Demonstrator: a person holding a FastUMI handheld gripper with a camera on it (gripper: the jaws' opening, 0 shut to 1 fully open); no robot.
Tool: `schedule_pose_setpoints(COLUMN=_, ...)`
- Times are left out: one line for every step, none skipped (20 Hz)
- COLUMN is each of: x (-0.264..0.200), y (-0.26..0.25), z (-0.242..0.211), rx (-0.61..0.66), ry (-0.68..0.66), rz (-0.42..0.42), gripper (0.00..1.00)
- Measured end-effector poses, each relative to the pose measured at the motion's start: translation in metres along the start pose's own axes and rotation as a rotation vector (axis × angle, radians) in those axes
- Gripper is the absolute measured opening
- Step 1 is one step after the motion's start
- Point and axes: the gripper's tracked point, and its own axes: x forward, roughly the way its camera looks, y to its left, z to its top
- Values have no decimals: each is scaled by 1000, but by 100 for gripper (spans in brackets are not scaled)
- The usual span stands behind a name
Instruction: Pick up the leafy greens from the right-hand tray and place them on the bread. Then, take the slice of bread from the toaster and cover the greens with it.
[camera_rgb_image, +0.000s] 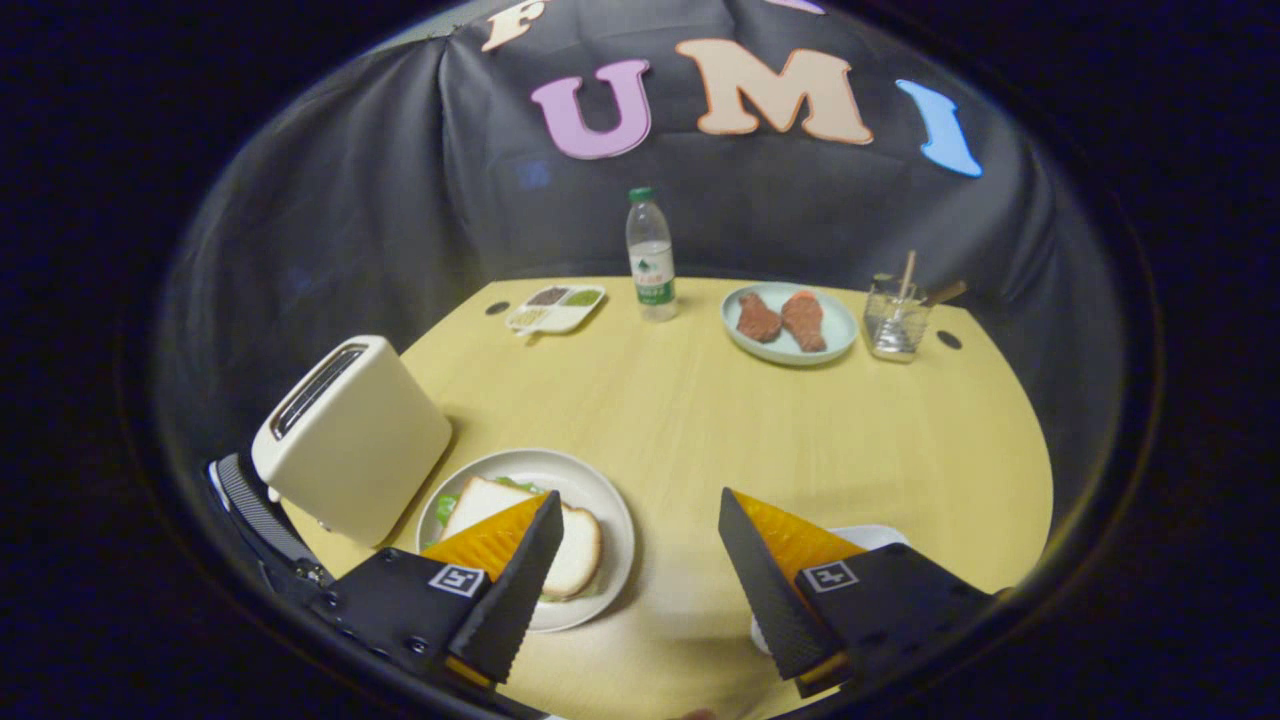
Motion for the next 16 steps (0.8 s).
schedule_pose_setpoints(x=-7, y=-7, z=9, rx=11, ry=-38, rz=-21, gripper=99)
schedule_pose_setpoints(x=-17, y=-11, z=19, rx=24, ry=-76, rz=-39, gripper=99)
schedule_pose_setpoints(x=-25, y=-16, z=28, rx=32, ry=-113, rz=-57, gripper=99)
schedule_pose_setpoints(x=-34, y=-25, z=34, rx=36, ry=-145, rz=-78, gripper=99)
schedule_pose_setpoints(x=-44, y=-33, z=43, rx=39, ry=-176, rz=-98, gripper=98)
schedule_pose_setpoints(x=-57, y=-38, z=50, rx=43, ry=-209, rz=-110, gripper=98)
schedule_pose_setpoints(x=-68, y=-40, z=59, rx=41, ry=-249, rz=-117, gripper=98)
schedule_pose_setpoints(x=-77, y=-45, z=70, rx=28, ry=-294, rz=-131, gripper=98)
schedule_pose_setpoints(x=-88, y=-49, z=80, rx=5, ry=-340, rz=-150, gripper=98)
schedule_pose_setpoints(x=-101, y=-54, z=91, rx=-21, ry=-380, rz=-167, gripper=98)
schedule_pose_setpoints(x=-111, y=-56, z=100, rx=-44, ry=-413, rz=-180, gripper=98)
schedule_pose_setpoints(x=-120, y=-57, z=105, rx=-59, ry=-436, rz=-192, gripper=98)
schedule_pose_setpoints(x=-129, y=-58, z=108, rx=-66, ry=-453, rz=-203, gripper=98)
schedule_pose_setpoints(x=-137, y=-58, z=110, rx=-64, ry=-470, rz=-210, gripper=98)
schedule_pose_setpoints(x=-146, y=-58, z=113, rx=-54, ry=-489, rz=-214, gripper=98)
schedule_pose_setpoints(x=-152, y=-58, z=112, rx=-39, ry=-502, rz=-215, gripper=98)
